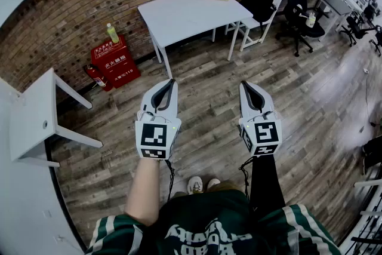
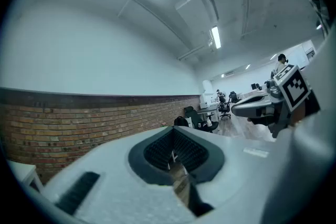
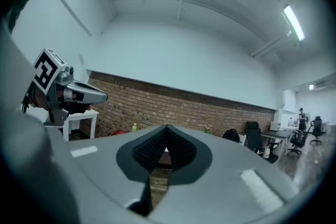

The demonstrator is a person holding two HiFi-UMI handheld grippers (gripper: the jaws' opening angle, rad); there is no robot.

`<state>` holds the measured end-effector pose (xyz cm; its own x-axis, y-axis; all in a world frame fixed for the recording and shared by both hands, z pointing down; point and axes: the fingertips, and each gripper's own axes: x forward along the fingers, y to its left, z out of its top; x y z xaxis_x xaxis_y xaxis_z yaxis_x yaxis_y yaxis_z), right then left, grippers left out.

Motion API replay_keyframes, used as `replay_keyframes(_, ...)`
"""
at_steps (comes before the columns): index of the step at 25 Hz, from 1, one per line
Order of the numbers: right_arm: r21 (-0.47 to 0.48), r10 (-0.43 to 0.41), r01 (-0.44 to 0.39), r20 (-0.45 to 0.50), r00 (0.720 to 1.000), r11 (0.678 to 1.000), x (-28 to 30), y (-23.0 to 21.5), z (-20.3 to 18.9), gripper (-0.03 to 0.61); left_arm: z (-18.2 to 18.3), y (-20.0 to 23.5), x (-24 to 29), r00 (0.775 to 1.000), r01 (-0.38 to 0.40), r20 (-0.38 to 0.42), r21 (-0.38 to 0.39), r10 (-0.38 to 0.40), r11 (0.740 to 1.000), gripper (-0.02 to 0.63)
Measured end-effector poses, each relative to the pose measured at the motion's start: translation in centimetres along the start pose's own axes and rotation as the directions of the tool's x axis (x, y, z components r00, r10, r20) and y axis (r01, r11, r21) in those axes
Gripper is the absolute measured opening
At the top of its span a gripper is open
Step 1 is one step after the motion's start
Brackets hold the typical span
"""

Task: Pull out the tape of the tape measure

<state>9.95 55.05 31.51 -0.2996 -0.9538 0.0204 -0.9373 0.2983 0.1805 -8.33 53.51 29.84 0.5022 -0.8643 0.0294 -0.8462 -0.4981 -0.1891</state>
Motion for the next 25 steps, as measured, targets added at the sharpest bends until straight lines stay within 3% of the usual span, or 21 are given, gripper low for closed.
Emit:
replay_keyframes(12, 0.004, 0.002, -0.002, 0.0, 1.0, 1.0, 0.3, 1.2, -0.2, 0.015, -0.5, 1.0, -0.8, 1.0, -0.004, -0.003, 0.0, 0.004, 1.0, 0.006)
replay_keyframes(18, 0.02, 0.008, -0.008, 0.019, 1.0, 1.0, 0.2, 2.0, -0.1, 0.021, -0.6, 1.8, -1.6, 0.999, -0.023, 0.021, -0.035, 0.024, 0.999, 0.0)
replay_keyframes(20, 0.027, 0.014, -0.015, 0.024, 1.0, 1.0, 0.5, 2.1, -0.1, 0.068, -0.7, 2.0, -1.5, 1.0, -0.016, 0.026, -0.043, 0.017, 0.999, 0.039)
replay_keyframes(25, 0.047, 0.019, -0.02, 0.023, 1.0, 0.999, 2.0, 1.2, -1.2, 0.086, -1.5, 2.5, 0.0, 1.0, -0.01, 0.014, -0.04, 0.01, 0.999, 0.081)
